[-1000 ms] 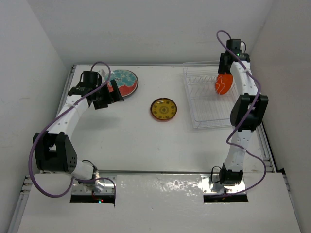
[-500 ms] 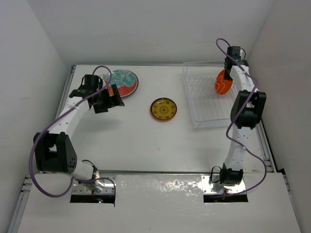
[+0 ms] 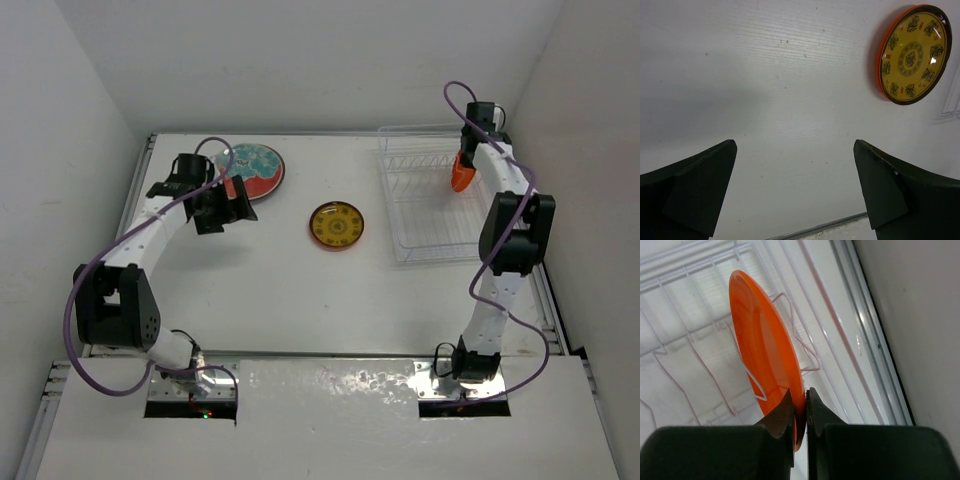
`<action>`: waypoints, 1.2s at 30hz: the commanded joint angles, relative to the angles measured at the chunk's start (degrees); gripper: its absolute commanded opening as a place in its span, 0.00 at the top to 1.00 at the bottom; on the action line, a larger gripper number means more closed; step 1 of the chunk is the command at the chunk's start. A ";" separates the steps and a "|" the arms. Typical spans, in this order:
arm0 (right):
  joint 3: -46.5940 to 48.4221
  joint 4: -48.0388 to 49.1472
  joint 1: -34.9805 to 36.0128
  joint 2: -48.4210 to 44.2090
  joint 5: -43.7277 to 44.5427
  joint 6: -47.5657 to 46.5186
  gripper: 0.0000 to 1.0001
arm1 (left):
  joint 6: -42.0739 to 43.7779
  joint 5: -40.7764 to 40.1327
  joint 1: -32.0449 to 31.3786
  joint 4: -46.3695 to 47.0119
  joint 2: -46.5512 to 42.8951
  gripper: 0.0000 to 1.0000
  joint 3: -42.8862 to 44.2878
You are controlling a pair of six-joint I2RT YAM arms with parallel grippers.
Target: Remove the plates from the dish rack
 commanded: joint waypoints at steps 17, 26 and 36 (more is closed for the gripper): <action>-3.34 5.07 4.52 -22.59 -35.45 19.02 1.00 | -2.92 -7.98 -0.62 -0.30 -2.15 0.00 5.92; -11.43 -5.47 24.47 -17.15 -44.81 16.15 0.99 | -8.83 -19.08 -0.54 -1.27 -6.46 0.00 9.61; -10.47 -7.58 25.53 -8.18 -44.29 12.55 0.97 | -7.51 -12.31 -0.54 -0.30 -7.07 0.00 6.80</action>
